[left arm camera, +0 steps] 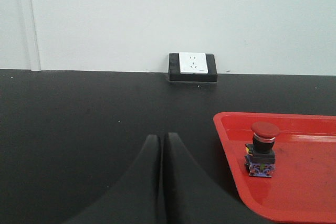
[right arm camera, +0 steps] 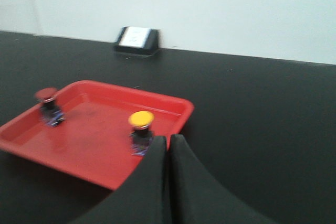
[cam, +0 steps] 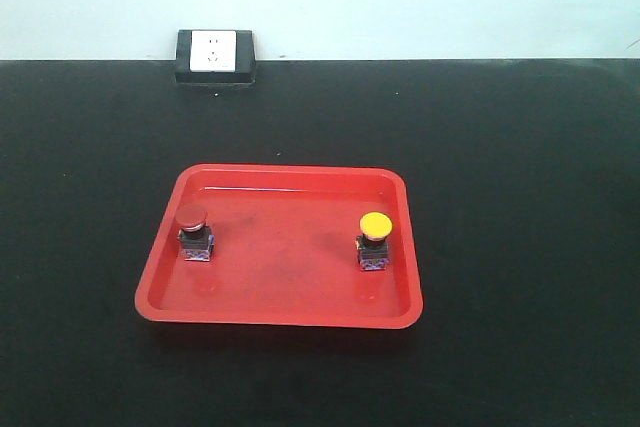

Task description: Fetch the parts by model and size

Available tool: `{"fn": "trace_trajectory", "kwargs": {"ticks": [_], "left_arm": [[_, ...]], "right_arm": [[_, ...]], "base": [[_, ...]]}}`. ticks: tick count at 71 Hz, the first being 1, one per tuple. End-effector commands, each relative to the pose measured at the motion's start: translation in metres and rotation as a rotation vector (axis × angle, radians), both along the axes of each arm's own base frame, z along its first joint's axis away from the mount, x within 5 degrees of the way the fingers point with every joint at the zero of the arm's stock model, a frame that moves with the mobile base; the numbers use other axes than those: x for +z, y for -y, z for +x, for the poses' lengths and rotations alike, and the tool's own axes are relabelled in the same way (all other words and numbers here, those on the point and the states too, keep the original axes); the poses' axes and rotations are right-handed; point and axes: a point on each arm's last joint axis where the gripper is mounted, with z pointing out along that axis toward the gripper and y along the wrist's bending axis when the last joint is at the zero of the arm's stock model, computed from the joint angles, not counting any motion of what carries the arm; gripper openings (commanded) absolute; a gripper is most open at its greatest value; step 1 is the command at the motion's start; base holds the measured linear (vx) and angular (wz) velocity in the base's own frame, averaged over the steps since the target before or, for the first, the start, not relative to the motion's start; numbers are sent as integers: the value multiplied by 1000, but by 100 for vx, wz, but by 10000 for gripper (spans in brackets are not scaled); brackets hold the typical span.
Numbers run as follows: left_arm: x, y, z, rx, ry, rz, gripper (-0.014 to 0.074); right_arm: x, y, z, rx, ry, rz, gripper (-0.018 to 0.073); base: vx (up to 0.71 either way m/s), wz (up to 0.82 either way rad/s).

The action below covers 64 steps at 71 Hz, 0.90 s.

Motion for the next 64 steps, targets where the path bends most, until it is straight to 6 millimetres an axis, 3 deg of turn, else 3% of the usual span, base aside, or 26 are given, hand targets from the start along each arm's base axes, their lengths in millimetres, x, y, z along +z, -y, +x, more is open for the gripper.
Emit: {"fn": "trace_trajectory", "kwargs": {"ticks": [1,16,36,64], "left_arm": [[12,0,-2,-3,102,-13,-7],[12,0,-2,-3,102,-13,-7],[12,0,-2,-3,101,-13,-7],[12,0,-2,-3,101,-13,-7]], "right_arm": [[4,2,8,-86,160,31,-10],[-27,7,15,-216,246,42,-10],[-67,8,12,-234,250,52,-10],[-69,8,12,-235,239,41,-10]], "base": [[0,0],[0,0],[0,0],[0,0]]}}
